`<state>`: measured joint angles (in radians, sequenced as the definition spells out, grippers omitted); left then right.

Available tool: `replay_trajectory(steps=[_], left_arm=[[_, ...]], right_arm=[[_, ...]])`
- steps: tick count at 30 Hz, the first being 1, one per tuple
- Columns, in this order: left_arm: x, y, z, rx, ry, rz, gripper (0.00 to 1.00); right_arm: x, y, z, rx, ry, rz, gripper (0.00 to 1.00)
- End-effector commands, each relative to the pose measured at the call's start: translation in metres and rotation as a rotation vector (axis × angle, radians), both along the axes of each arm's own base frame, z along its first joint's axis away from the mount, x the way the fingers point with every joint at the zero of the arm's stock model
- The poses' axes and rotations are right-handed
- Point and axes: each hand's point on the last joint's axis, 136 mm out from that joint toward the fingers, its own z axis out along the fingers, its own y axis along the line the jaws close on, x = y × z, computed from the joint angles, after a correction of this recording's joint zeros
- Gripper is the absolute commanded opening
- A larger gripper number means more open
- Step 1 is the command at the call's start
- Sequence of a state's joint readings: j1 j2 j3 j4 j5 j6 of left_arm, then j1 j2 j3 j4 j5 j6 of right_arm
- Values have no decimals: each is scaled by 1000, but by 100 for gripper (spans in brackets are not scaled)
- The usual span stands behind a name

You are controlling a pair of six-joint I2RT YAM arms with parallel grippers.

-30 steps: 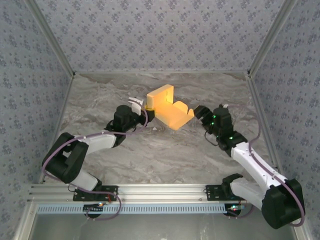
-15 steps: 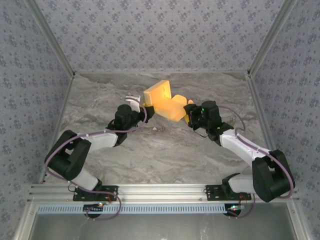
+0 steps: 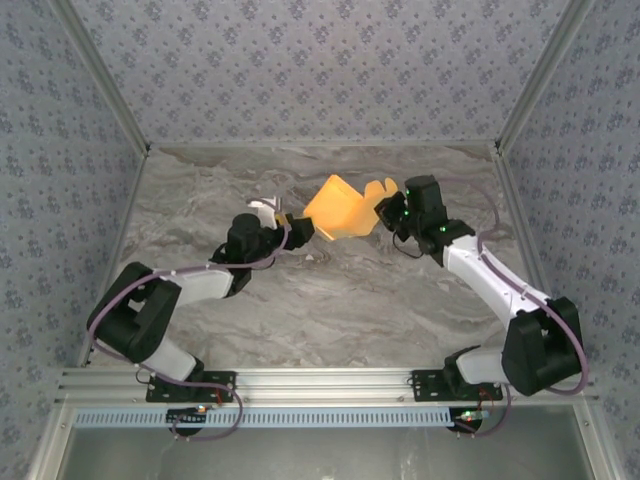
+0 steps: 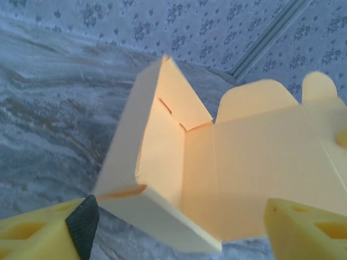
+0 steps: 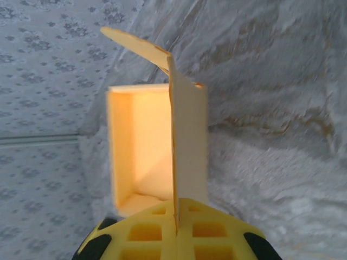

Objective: Fold the paper box

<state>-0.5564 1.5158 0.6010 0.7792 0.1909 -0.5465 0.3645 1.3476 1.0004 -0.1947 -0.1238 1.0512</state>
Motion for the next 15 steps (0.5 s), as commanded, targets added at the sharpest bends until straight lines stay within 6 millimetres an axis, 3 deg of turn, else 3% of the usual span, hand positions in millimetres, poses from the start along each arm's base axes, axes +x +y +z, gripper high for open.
replay_trajectory(steps=[1,5,10,15], left_arm=[[-22,2,16,-12,-29,-58,87],[-29,23,29,91,-80,0,87],[-27,47,45,216,-136,76,87],[-20,59,41,147,-72,113,87]], right_arm=[[2,-14,-1,-316,-36,215,0],[0,-7,6,-538,-54,501,0],[-12,0,-5,-713,-25,782,1],[-29,10,-16,-946,-49,1068,0]])
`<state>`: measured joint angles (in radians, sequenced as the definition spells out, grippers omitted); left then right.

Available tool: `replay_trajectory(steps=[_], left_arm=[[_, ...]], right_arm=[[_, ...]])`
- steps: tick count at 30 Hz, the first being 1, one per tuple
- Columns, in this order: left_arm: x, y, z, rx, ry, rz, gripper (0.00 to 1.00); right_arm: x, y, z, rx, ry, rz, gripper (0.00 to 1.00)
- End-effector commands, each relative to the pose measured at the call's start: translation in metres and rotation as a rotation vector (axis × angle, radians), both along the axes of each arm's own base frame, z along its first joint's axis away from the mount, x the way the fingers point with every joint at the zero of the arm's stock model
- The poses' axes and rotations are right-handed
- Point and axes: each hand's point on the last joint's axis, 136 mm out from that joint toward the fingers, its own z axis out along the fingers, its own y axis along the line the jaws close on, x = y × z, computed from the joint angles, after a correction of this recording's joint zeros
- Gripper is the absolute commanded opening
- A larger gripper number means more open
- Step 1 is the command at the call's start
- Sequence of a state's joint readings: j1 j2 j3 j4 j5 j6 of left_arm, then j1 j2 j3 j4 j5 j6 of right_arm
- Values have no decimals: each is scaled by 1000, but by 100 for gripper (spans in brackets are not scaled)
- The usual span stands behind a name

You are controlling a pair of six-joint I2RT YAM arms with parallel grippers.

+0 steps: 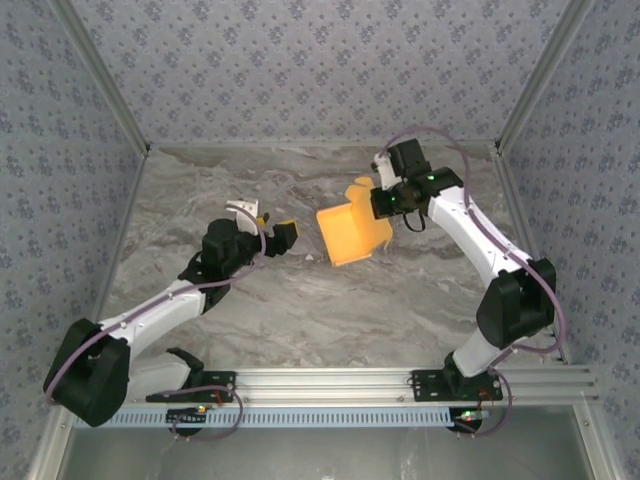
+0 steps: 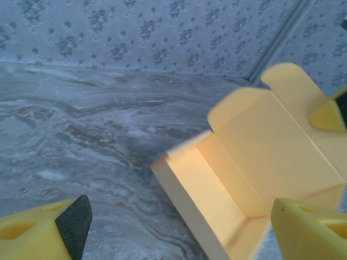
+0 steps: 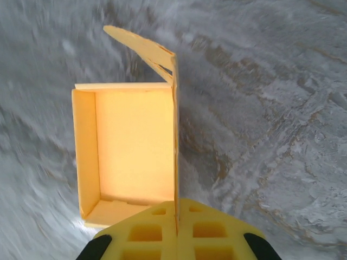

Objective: Fold the paper box

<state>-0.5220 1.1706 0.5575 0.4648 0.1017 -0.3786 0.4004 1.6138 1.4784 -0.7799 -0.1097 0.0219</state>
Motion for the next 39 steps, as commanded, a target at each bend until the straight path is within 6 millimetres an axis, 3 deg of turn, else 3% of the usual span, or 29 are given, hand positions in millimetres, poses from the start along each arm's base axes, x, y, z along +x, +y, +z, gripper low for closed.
replay_trajectory(steps=[1,6,10,12,15,19,21,24,25,26,27,30,32,36,39], left_arm=[[7,7,-1,-27,40,18,87],[6,-7,-12,-61,70,-76,87],[2,-19,-27,-64,53,-155,86],[0,-21,-33,-71,49,-168,85],[-4,-25,-37,-74,36,-200,85],[-8,-28,-32,-66,16,-224,85],[-11,-31,-27,-64,11,-244,85],[1,-27,-19,-110,106,-180,91],[13,-17,-16,-153,229,-99,99],[23,-9,-17,-170,332,-33,99],[33,-6,-11,-185,414,2,100],[52,-6,-1,-269,568,52,99],[59,-13,4,-345,637,68,99],[64,-33,-7,-477,877,113,100],[56,-58,-29,-602,1129,106,99]], right_arm=[[-31,0,-18,-262,36,341,0],[-42,20,-30,-442,-27,682,1],[-31,46,-30,-455,-118,808,14],[-25,58,-23,-470,-170,829,22],[-20,73,-9,-478,-248,844,45],[-22,82,24,-380,-333,772,52],[-25,78,46,-295,-387,680,54],[-25,55,85,-97,-497,461,68],[-23,42,94,-30,-520,357,79],[-22,24,106,63,-545,222,96],[-19,6,112,140,-551,88,100],[-18,-64,88,381,-397,-440,100],[-35,-108,45,508,-151,-843,100],[-54,-103,-27,788,246,-1037,100],[-61,-78,-63,965,514,-1112,100]])
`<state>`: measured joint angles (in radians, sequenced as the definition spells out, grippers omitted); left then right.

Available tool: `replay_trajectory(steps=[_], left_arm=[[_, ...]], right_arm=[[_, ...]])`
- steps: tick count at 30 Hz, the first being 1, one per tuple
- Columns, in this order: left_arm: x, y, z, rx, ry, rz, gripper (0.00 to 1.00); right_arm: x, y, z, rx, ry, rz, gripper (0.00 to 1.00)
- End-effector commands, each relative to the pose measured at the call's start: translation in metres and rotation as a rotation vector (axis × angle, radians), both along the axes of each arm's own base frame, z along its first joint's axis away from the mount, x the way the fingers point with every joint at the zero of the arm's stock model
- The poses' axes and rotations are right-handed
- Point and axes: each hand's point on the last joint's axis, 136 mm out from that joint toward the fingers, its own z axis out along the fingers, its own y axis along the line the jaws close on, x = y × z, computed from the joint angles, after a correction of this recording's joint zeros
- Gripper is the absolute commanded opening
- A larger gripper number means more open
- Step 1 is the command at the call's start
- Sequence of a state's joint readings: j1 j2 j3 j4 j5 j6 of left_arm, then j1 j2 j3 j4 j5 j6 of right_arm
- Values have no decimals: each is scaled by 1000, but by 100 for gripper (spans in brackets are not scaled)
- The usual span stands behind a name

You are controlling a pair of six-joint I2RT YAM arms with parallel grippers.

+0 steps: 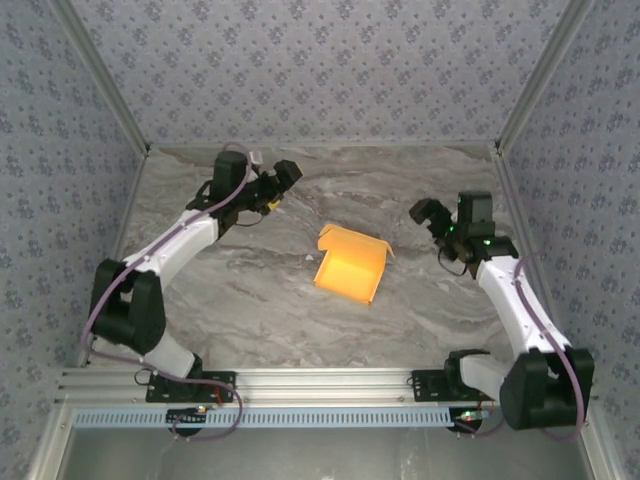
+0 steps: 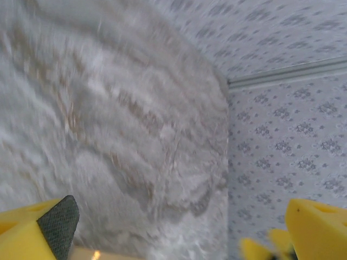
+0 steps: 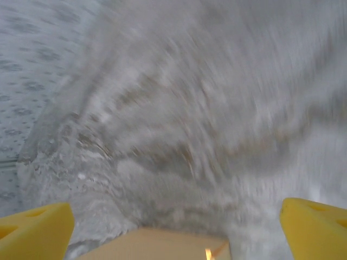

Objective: Fold the paper box

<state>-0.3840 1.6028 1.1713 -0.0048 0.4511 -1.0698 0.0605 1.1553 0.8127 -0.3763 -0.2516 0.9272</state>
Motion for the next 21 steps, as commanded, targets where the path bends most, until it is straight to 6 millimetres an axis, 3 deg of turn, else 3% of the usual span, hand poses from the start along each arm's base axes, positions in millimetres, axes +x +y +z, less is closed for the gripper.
replay_trajectory(steps=[1,6,9,14,17,21], left_arm=[[-30,-31,-43,-190,450,-7,99],[-45,-49,-60,-196,600,18,92],[-56,-57,-58,-160,651,-11,80],[-55,-65,-49,-191,627,-13,77],[-55,-70,-51,-189,618,-28,72],[-63,-80,-56,-183,632,-63,72]], right_arm=[[-17,46,-28,482,270,-113,100],[-23,57,-33,515,363,-108,100],[-26,61,-32,563,389,-129,100],[-28,68,-30,605,390,-152,98],[-28,71,-30,616,386,-157,93],[-24,72,-29,633,371,-171,87]])
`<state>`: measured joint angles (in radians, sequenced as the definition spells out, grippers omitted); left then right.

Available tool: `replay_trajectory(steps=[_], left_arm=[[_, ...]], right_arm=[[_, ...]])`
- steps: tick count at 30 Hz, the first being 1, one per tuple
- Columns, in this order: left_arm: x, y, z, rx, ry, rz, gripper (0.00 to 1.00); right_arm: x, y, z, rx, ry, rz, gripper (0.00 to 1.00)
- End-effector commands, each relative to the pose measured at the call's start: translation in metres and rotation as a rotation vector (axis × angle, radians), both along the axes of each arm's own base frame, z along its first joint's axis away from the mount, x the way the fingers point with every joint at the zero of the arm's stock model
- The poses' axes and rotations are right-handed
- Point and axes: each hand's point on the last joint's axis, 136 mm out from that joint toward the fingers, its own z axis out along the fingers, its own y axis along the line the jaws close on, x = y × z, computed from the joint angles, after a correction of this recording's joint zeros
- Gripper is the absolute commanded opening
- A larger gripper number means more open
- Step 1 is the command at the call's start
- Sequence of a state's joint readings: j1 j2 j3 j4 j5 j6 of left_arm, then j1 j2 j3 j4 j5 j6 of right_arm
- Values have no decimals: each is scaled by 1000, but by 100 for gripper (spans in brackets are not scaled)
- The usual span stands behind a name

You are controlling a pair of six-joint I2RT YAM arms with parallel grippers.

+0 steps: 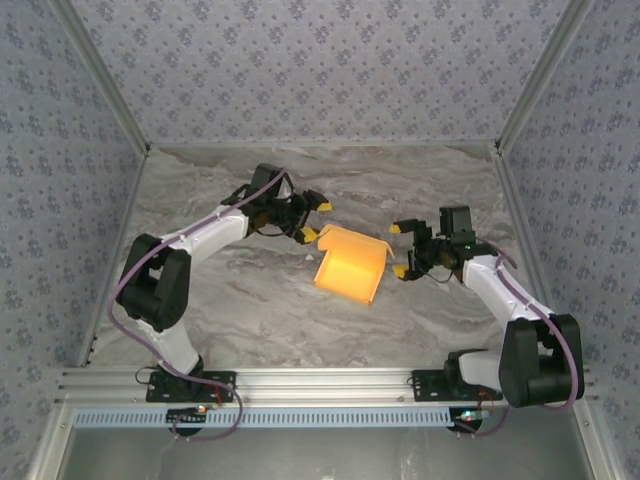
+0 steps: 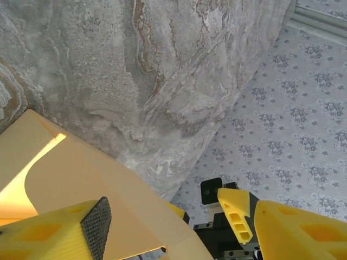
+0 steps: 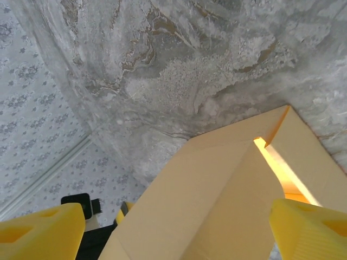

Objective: Fold the paper box

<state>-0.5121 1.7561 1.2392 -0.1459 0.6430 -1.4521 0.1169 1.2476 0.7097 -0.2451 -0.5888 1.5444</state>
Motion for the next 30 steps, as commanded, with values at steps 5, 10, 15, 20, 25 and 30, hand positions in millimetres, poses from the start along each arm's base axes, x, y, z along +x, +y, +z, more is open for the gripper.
replay_trajectory(steps=[5,10,15,20,25,30], left_arm=[[-21,-19,-6,-19,118,-6,72],[-33,-24,-9,-28,138,-17,72],[-44,-26,-17,-26,157,-30,72],[-54,-26,-26,-28,178,-34,72],[-37,-8,-24,-2,101,-6,77],[-27,37,-30,99,64,38,88]], right_arm=[[0,7,1,38,6,-50,81],[-2,12,-2,30,10,-52,77],[-3,14,-4,30,6,-48,73],[-7,12,-12,10,17,-53,72],[-10,12,-15,-8,21,-44,78],[-22,2,-18,-107,64,13,91]])
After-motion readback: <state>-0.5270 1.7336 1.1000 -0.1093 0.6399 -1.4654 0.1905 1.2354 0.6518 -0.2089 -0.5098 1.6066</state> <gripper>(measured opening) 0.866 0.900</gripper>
